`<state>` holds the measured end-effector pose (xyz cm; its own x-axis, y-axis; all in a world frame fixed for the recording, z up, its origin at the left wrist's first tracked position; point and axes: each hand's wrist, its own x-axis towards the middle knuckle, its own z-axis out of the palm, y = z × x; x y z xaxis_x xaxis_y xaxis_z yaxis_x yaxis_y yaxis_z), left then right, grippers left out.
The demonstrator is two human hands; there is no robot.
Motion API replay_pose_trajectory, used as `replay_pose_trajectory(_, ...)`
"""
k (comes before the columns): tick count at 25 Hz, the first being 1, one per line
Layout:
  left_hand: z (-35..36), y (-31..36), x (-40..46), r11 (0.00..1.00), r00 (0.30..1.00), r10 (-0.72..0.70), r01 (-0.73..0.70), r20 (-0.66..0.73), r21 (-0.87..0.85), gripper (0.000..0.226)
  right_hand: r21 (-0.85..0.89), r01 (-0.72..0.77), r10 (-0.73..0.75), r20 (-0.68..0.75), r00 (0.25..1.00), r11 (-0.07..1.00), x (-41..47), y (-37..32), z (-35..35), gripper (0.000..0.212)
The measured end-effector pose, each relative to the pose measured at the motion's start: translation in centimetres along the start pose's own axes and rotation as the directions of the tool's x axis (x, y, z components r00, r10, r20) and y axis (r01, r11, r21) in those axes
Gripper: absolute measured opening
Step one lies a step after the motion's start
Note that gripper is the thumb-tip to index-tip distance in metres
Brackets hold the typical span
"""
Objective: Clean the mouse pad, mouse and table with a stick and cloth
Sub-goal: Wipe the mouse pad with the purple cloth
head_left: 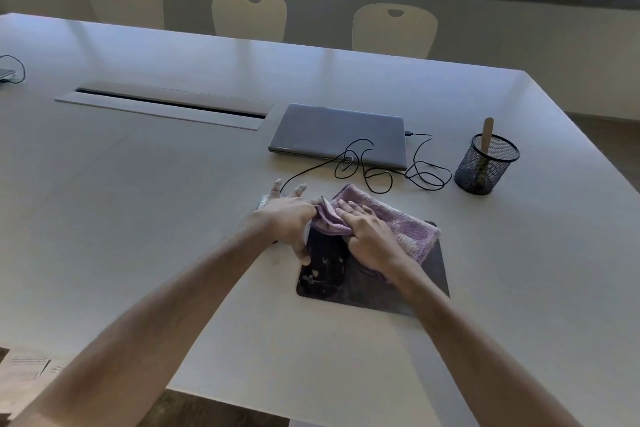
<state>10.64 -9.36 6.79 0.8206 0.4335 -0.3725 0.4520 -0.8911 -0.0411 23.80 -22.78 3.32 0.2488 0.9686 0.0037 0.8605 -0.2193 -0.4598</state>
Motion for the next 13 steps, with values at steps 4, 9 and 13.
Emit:
replay_pose_trajectory(4,-0.6,0.6,0.0,1.000,1.000,0.005,-0.005,0.022,0.024,0.115,-0.025,0.131,-0.131,-0.001,0.991,0.991,-0.7,0.3,0.1,0.057)
replay_pose_trajectory(9,-0.4,0.5,-0.2,0.999,1.000,-0.027,0.027,0.014,0.018,0.108,0.158,0.355,-0.367,0.053,0.929,0.921,-4.5,-0.8,0.5,0.045)
replay_pose_trajectory(13,-0.2,0.0,-0.4,1.000,0.998,-0.024,0.024,0.053,-0.009,0.122,0.553,0.146,-0.287,0.177,0.941,0.820,-5.1,-0.2,-2.2,0.025)
